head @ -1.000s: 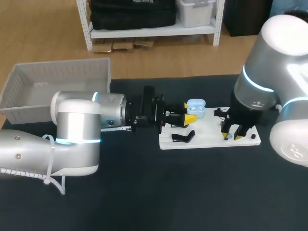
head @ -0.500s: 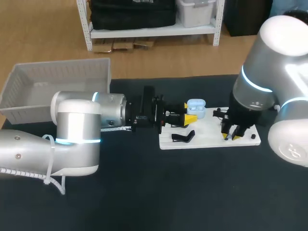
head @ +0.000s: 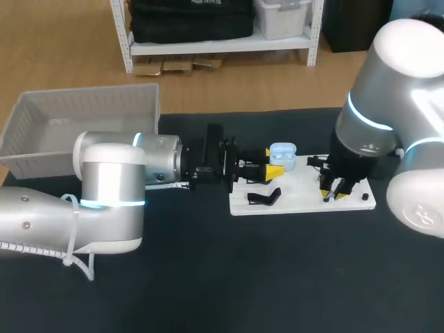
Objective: Pick up each earbud case from the left stands, insert the matching earbuds, close the lid, and place the case in the box.
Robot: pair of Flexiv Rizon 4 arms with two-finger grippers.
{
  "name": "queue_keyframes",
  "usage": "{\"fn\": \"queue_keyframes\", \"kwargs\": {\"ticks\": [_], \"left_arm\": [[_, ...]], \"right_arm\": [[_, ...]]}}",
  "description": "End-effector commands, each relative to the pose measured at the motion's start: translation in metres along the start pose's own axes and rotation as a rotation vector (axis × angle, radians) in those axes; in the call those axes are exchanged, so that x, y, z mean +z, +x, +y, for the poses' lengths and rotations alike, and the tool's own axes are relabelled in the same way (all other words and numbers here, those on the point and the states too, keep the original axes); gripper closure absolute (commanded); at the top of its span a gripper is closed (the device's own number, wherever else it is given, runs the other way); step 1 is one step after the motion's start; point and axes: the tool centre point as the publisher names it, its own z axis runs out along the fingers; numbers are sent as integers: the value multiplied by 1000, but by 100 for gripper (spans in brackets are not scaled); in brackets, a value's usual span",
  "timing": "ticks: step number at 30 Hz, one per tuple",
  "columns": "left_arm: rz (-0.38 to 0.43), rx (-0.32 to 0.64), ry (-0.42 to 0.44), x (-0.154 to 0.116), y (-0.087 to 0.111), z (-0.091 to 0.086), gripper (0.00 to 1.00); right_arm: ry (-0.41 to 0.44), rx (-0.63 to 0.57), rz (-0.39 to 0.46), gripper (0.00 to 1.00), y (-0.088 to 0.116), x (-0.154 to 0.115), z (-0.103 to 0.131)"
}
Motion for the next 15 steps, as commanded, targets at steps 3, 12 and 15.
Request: {"fn": "queue_keyframes", "kwargs": {"ticks": [3, 12, 15], "left_arm": [[2, -1, 0, 0, 0, 0, 100], [2, -1, 0, 0, 0, 0, 100], [2, -1, 0, 0, 0, 0, 100]], "right_arm": [[3, 0, -14, 100, 3, -15, 0], [13, -11, -26, 100, -1, -51, 0], [2, -43, -28, 100, -5, -74, 5]]}}
